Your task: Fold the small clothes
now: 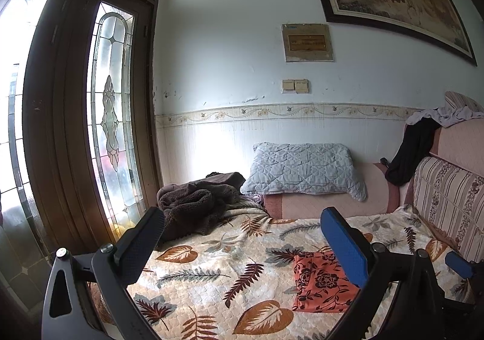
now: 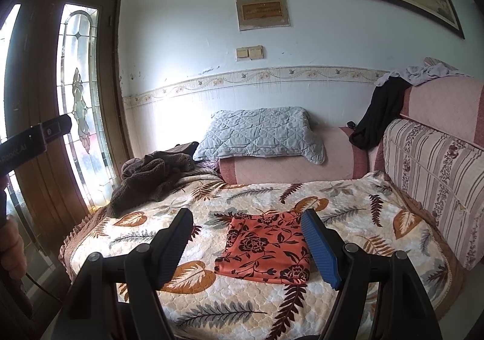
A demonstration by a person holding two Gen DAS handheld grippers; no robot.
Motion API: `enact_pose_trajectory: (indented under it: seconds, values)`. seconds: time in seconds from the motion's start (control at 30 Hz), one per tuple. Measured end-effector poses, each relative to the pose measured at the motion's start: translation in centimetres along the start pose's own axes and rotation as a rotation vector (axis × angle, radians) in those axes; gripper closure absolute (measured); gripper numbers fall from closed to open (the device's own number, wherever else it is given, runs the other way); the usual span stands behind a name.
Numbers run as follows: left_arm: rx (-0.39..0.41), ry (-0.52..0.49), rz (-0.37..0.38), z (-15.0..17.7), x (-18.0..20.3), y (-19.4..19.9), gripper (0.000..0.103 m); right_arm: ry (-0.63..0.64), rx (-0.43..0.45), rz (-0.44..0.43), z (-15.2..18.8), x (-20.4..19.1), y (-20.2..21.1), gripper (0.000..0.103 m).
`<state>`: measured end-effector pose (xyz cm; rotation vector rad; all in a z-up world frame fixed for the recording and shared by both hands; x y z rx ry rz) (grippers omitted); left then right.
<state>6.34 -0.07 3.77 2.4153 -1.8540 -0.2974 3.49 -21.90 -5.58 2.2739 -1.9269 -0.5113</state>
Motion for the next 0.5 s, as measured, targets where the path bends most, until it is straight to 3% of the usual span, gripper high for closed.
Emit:
enact_pose_trajectory:
  seconds: [0.5]
  values:
    - [-0.020, 0.006, 0.018, 0.8, 1.6, -3.0, 0.000, 0.014, -0.038, -0.049, -0.9, -1.6, -3.5, 0.026]
Point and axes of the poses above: each gripper's, at about its wrist camera, not at the fingertips, and y roughly against the way its jaws point, x to its right, z to its underside, the point moved 10 cm from there along -y, roughly the way its jaws point, and after that the axes turned 15 degrees about -z, right-handed, at the moved point
